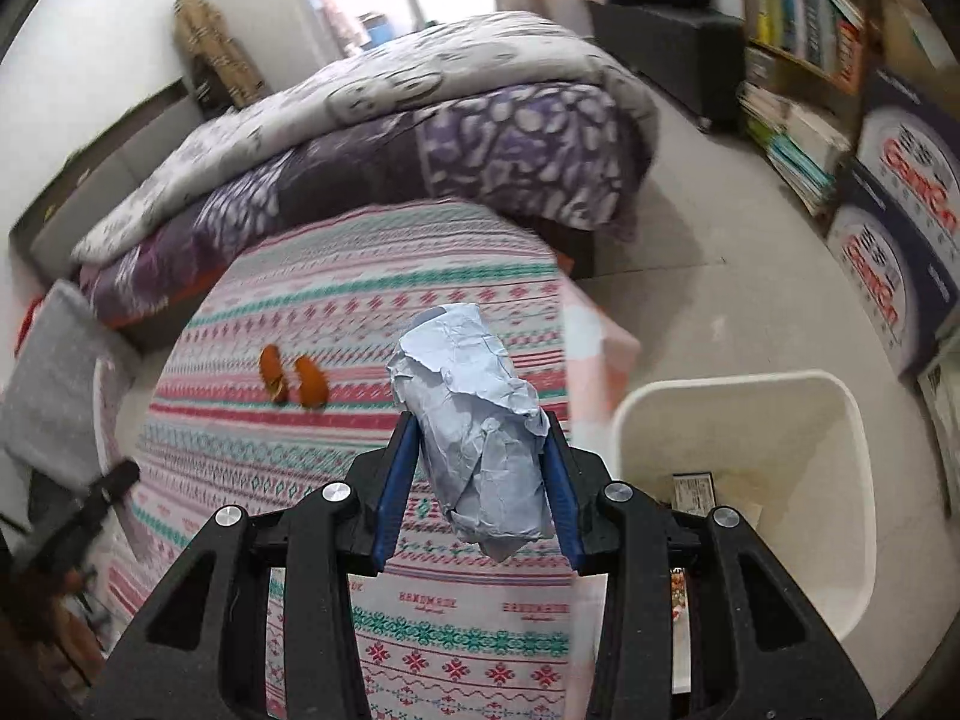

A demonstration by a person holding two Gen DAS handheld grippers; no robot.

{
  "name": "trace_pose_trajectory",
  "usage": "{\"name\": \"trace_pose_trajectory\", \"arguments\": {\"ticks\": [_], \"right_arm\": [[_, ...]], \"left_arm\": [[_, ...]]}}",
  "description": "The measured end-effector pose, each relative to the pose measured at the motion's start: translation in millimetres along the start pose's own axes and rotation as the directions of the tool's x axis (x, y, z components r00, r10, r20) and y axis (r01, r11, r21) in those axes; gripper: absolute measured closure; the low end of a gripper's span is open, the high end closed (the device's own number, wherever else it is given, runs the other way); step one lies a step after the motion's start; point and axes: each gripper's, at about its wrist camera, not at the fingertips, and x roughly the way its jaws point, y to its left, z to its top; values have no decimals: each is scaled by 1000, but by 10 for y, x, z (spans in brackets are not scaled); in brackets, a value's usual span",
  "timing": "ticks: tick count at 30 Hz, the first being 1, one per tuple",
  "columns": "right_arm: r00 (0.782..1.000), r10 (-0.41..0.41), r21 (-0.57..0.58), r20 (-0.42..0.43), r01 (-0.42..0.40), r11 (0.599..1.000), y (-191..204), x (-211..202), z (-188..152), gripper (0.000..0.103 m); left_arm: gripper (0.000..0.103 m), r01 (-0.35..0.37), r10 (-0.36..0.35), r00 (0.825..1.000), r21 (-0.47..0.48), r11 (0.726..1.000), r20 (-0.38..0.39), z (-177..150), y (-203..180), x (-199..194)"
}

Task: Collect trash

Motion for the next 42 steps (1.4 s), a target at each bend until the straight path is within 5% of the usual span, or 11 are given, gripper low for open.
{"name": "trace_pose_trajectory", "arguments": {"ticks": [13,17,20,27,35,36,38,42], "right_arm": [[990,-135,183,-35,139,973,-752,-137,56,61],[975,-220,250,11,211,945,-979,-283,66,20],[974,-226,299,22,209,931,-1162,-364,78,16],[976,-214,401,33,183,898,-1474,-474,82,12],[977,-200,481,78,139,865,-1603,-586,112,12],[975,-203,491,87,135,860,-1604,-606,109,12],[974,-199,513,104,119,850,-1598,-637,110,10],[981,-163,514,101,89,853,-1521,-595,120,9]], "left_arm": [[81,94,-92,996,178,979,-24,-236,-811,120],[81,144,-139,990,230,963,-38,-323,-1110,133],[81,184,-177,983,263,947,-52,-399,-1336,140],[81,295,-272,955,304,906,-114,-572,-1803,177],[79,426,-388,904,305,851,-179,-702,-2157,199],[75,445,-407,895,307,841,-183,-708,-2192,197],[45,462,-424,886,306,832,-186,-723,-2227,202],[41,482,-437,874,264,835,-215,-699,-2182,297]]}}
